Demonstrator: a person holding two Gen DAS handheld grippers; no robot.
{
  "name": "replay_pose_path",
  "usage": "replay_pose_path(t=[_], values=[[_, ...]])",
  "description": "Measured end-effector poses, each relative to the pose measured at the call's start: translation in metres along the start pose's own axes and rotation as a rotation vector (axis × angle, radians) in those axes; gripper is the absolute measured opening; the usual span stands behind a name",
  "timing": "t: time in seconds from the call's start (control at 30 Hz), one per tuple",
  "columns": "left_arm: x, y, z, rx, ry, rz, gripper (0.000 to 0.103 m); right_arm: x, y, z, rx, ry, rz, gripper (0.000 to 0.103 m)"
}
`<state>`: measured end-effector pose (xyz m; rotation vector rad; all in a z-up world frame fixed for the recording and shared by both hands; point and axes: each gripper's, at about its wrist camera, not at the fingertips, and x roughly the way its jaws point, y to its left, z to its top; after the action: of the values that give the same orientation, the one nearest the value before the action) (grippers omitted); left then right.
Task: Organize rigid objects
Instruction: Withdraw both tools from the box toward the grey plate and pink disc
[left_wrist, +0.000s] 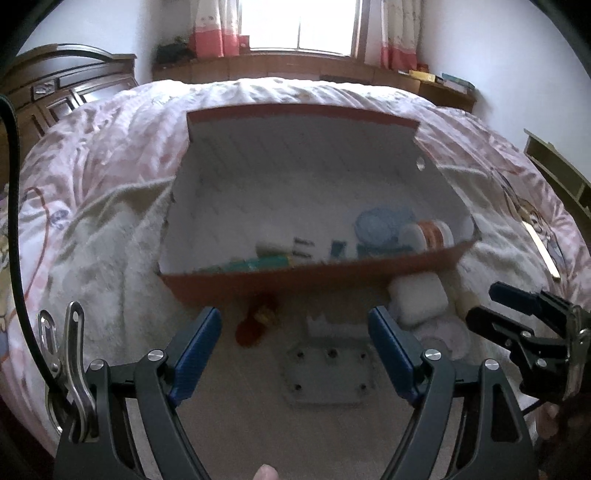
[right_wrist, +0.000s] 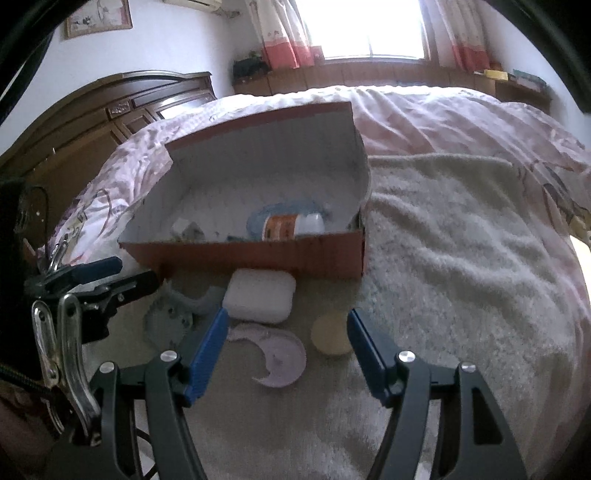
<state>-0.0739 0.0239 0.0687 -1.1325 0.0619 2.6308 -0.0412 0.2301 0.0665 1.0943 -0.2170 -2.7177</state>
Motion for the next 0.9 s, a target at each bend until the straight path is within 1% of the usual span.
replay_pose_path(t=[0.23, 0.43, 0.53, 0.73, 0.9], values=[[0.006, -0.010, -0.013, 0.009, 0.048, -0.033, 0.083, 0.003, 0.003, -0.017, -0.019, 0.043, -0.007, 0.070], [0.015, -0.017, -0.023, 0.021, 0.096, -0.043, 0.083, 0.007, -0.003, -0.032, 0.001, 0.082, -0.011, 0.070], [0.019, -0.018, -0.026, 0.021, 0.111, -0.039, 0.083, 0.008, -0.005, -0.036, 0.008, 0.088, -0.012, 0.070], [0.028, -0.020, -0.031, 0.033, 0.138, -0.019, 0.083, 0.008, -0.001, -0.039, -0.022, 0.081, -0.027, 0.070], [0.032, -0.023, -0.031, 0.043, 0.133, 0.001, 0.083, 0.009, -0.002, -0.040, -0.021, 0.077, -0.024, 0.071]])
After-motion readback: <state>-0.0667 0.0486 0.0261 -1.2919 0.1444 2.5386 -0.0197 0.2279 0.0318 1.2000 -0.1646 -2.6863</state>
